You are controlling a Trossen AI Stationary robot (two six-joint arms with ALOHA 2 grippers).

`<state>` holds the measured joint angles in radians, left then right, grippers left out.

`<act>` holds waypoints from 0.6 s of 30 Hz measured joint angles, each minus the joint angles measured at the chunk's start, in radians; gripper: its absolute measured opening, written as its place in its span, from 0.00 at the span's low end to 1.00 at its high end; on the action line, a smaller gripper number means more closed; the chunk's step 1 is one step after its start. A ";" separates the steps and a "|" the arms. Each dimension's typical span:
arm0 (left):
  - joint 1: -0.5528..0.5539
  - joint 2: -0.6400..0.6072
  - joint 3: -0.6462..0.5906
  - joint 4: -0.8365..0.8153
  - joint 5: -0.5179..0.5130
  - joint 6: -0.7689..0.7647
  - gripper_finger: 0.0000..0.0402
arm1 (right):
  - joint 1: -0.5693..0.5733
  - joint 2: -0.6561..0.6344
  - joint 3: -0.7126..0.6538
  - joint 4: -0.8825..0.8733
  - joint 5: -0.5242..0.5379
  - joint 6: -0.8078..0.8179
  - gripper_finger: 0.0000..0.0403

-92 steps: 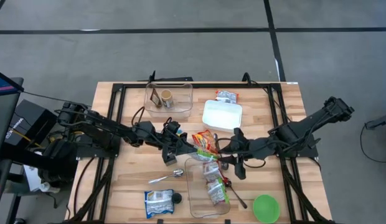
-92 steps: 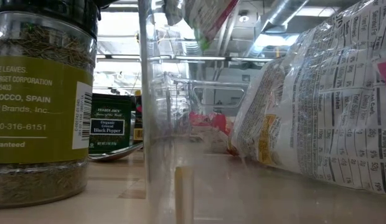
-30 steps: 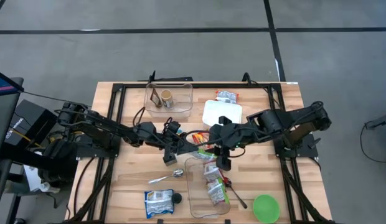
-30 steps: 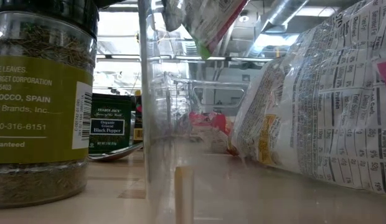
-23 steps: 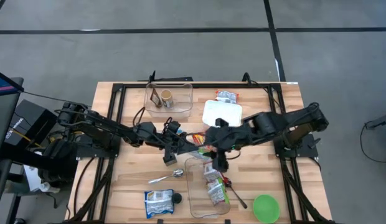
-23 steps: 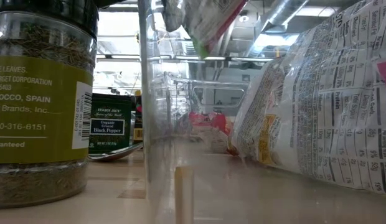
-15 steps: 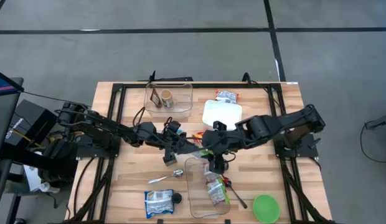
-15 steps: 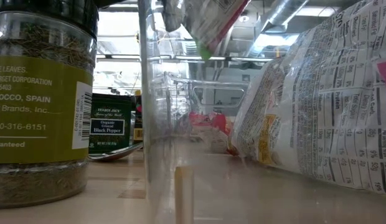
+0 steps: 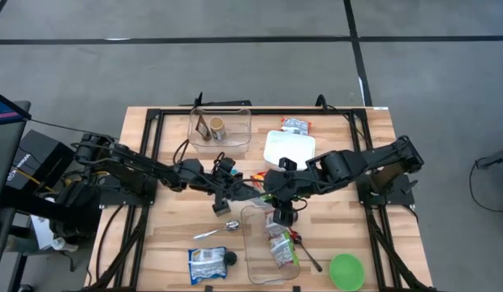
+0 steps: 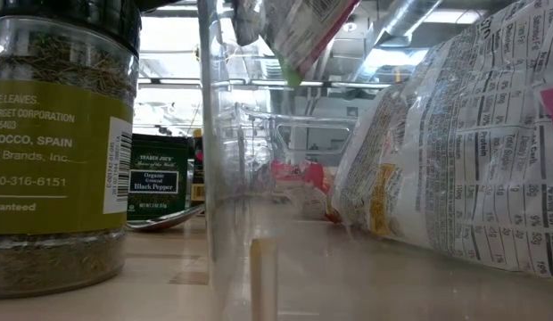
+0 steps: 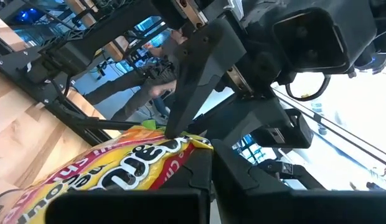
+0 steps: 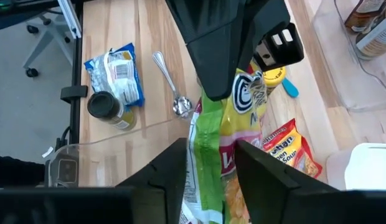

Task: Pick & Place Food Item
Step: Put the green noodle pack into the bottom transparent bin

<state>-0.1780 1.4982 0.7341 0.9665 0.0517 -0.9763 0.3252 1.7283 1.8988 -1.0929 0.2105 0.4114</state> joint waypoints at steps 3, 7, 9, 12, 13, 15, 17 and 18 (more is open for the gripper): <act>0.000 0.000 0.000 0.002 0.000 -0.001 0.00 | 0.000 0.000 0.000 -0.010 0.000 0.000 0.28; 0.000 0.000 0.000 0.003 0.000 -0.003 0.00 | 0.000 0.000 0.000 -0.031 -0.002 0.001 0.26; 0.000 0.000 0.000 0.011 0.000 -0.008 0.00 | 0.000 0.003 0.000 -0.032 -0.002 0.015 0.25; 0.000 0.000 0.000 0.017 0.000 -0.009 0.00 | 0.000 0.008 0.000 -0.034 0.000 0.019 0.24; 0.000 0.001 0.000 0.017 0.000 -0.009 0.00 | -0.001 0.008 0.000 -0.036 -0.001 0.019 0.23; 0.000 0.000 0.000 0.020 0.000 -0.009 0.00 | -0.001 0.011 0.000 -0.034 0.000 0.019 0.22; 0.000 0.001 -0.001 0.017 0.000 -0.009 0.00 | -0.001 0.014 0.000 -0.035 0.000 0.019 0.20; 0.000 0.001 -0.001 0.017 0.000 -0.009 0.00 | -0.001 0.015 0.000 -0.035 0.000 0.019 0.19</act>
<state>-0.1781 1.4990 0.7334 0.9833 0.0520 -0.9855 0.3244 1.7432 1.8988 -1.1278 0.2104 0.4304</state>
